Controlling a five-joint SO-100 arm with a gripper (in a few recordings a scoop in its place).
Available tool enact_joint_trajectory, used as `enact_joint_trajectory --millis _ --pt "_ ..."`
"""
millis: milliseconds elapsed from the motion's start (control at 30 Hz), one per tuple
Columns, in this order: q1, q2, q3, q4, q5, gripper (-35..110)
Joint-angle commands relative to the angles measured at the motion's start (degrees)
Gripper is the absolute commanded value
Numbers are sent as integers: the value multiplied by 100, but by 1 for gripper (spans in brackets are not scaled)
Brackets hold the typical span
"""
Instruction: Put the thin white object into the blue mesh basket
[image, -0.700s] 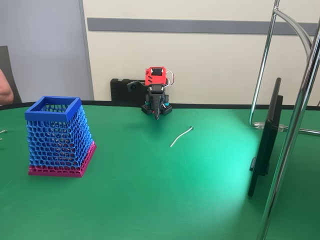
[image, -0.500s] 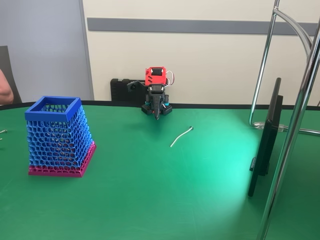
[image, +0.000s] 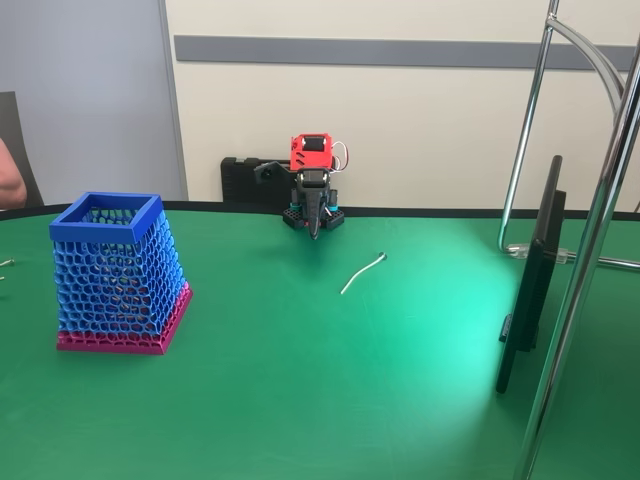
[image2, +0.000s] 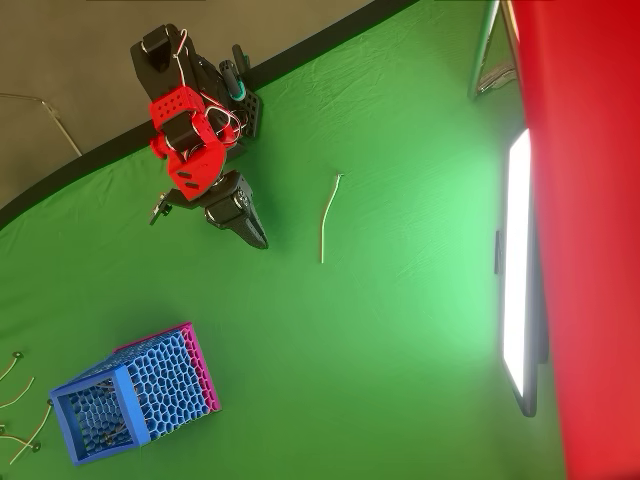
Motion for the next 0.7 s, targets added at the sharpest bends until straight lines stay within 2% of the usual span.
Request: enact_joint_trajectory --millis 0,400,667 --pt "-44 18 35 -9 -62 1" --pt "-123 -132 -114 -62 -237 1" --pt "-132 -1485 -976 -422 -589 1"
